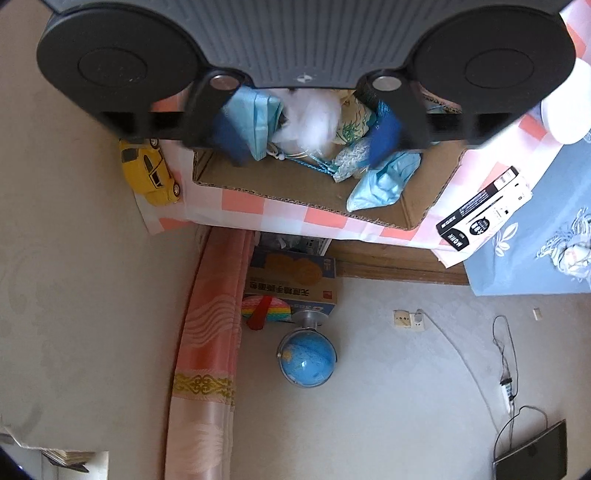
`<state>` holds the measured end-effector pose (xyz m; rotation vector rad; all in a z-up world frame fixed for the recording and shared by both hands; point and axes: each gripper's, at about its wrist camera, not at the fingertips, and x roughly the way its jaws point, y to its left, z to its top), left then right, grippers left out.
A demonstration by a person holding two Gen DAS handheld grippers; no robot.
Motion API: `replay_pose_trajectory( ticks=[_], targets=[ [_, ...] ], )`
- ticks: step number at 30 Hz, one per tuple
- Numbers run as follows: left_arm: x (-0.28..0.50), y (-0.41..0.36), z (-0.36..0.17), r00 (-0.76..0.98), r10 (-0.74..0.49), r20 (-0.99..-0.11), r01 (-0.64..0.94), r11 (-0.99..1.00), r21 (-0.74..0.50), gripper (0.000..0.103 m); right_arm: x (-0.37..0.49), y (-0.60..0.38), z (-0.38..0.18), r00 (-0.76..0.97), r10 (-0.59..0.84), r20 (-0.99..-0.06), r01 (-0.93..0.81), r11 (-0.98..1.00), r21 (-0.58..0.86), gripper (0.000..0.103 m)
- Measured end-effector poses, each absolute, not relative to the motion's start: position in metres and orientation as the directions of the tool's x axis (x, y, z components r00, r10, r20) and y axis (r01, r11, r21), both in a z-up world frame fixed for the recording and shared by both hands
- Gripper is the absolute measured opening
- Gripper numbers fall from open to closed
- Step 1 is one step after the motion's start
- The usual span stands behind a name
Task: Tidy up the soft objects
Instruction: 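Carry white knotted cloth into box and open right tool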
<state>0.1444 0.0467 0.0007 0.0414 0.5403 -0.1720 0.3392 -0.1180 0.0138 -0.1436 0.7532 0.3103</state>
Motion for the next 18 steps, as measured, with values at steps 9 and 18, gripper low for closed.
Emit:
replay_pose_trajectory(
  ticks=[9, 18],
  targets=[
    [0.14, 0.044, 0.006, 0.841, -0.147, -0.52, 0.162, 0.987, -0.017, 0.103, 0.304, -0.144, 0.021, 0.674, 0.209, -0.708, -0.248, 0.968, 0.05, 0.103],
    [0.135, 0.044, 0.015, 0.817, -0.087, -0.57, 0.093, 0.995, -0.018, 0.102, 0.223, -0.162, 0.029, 0.645, 0.097, -0.758, -0.115, 0.993, 0.029, 0.103]
  ],
)
